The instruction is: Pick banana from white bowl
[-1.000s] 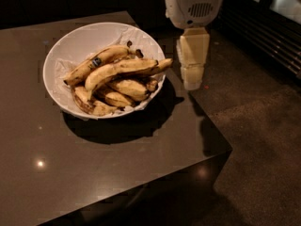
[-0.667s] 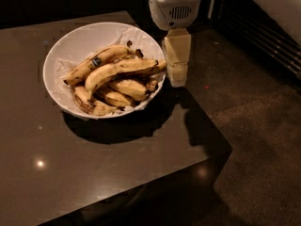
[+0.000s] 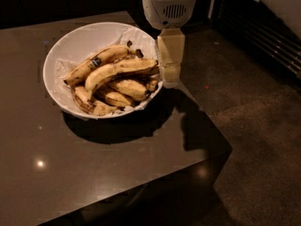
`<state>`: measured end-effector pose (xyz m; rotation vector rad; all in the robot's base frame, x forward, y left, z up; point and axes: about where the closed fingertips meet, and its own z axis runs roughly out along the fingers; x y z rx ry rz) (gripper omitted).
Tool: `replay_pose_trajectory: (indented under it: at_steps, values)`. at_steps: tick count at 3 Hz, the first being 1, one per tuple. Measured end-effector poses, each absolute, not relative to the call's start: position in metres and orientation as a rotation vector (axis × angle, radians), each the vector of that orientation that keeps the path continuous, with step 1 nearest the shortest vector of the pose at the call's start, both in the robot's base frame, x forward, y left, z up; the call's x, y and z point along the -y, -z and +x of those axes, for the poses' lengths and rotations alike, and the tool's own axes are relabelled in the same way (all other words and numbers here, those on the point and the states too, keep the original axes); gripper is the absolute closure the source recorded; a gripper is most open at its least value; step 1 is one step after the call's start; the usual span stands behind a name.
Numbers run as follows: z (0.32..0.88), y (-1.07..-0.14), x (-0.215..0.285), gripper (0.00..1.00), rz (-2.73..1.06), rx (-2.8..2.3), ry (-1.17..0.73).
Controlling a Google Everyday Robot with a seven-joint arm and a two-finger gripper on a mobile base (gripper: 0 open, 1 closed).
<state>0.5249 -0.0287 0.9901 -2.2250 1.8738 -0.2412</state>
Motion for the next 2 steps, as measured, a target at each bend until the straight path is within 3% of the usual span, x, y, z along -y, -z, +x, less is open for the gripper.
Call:
replay_pose_trajectory:
  at_steps: [2]
  values:
    - [0.523,-0.983,-0.004,0.0,-2.242,-1.858,0.087]
